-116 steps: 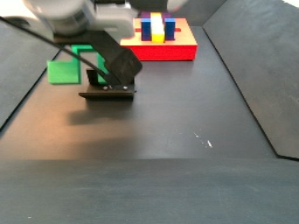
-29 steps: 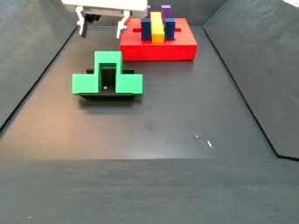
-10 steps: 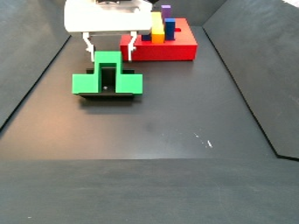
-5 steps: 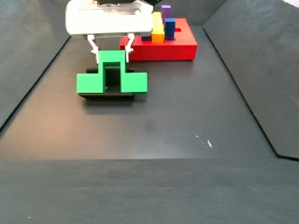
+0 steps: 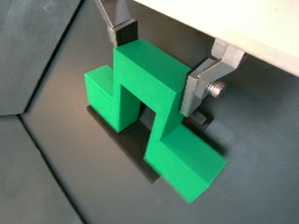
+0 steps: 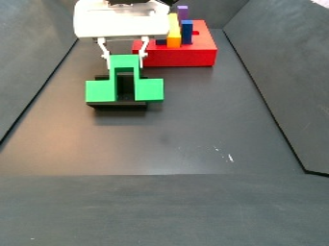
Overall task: Pick up the green object. Move up. Place the green object on the fixture. Regrasp the green object. Move to above the board. Insert the green object.
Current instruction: Regrasp the green object, then move to above the board.
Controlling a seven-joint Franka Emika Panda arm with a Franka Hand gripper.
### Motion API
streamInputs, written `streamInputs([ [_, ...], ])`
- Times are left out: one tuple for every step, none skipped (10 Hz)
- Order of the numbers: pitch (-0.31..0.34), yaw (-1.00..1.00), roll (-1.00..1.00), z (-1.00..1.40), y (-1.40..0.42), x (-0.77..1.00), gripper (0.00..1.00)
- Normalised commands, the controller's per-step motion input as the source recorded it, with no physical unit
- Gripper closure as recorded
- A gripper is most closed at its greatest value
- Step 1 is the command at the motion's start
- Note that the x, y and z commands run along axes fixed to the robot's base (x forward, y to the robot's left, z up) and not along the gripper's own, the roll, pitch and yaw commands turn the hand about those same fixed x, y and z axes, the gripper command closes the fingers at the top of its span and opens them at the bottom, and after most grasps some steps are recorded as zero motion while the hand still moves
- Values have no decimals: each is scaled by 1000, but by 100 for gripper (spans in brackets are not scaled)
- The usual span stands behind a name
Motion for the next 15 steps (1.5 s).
streamInputs([
  [0,0,0,0,0,0,100],
  [0,0,0,0,0,0,100],
  [0,0,0,0,0,0,100],
  [0,0,0,0,0,0,100],
  [0,0,0,0,0,0,100],
  [0,0,0,0,0,0,100],
  [0,0,0,0,0,0,100],
  [0,0,0,0,0,0,100],
  [0,0,0,0,0,0,100],
  [0,0,0,1400,0,0,100],
  [9,50,-16,1400,-12,-21,100],
  [-28,47,-43,1400,-17,-47,100],
  [-45,36,-26,1400,2,-50,100],
  [-15,4,-14,1400,-13,-30,100],
  [0,-7,-3,1400,-20,-39,100],
])
